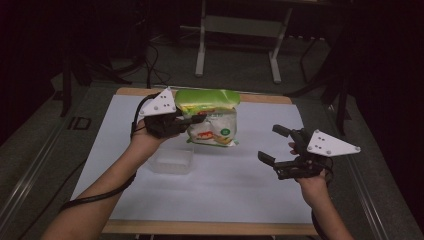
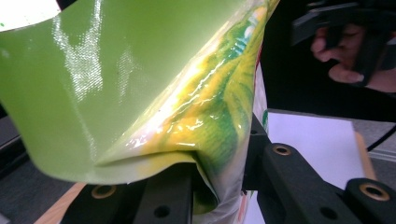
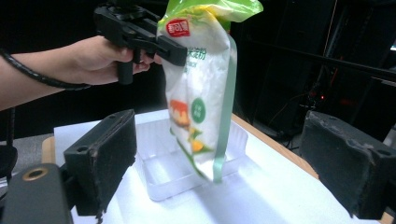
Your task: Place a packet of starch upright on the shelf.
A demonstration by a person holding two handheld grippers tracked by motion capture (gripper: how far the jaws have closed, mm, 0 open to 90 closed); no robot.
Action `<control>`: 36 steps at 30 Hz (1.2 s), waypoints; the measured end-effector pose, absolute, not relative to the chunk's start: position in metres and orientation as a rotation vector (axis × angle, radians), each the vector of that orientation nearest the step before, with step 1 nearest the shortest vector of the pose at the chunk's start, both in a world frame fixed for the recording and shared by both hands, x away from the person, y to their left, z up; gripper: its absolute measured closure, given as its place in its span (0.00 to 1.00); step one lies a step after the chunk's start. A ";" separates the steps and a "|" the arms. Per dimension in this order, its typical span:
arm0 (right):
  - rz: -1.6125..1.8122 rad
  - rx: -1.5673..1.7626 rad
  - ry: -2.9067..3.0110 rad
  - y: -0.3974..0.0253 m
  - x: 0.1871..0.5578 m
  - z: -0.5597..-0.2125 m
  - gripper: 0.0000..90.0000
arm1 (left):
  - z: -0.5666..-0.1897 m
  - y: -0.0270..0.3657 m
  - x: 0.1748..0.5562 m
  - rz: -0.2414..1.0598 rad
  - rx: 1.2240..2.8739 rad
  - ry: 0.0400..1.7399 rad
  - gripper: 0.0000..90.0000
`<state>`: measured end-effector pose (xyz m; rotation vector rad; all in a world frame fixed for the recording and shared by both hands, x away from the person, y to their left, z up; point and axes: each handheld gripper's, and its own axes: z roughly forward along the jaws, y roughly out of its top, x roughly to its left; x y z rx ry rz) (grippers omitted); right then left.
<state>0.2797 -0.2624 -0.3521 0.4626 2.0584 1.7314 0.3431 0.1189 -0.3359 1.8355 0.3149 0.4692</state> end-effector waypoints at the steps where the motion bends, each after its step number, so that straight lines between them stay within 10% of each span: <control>1: 1.739 0.462 2.057 -0.264 0.280 -0.353 0.12 | -0.336 0.121 0.346 0.475 1.839 0.321 0.88; 36: 1.669 0.567 2.162 -0.285 0.287 -0.404 0.15 | -0.416 0.183 0.420 0.577 1.898 0.530 0.88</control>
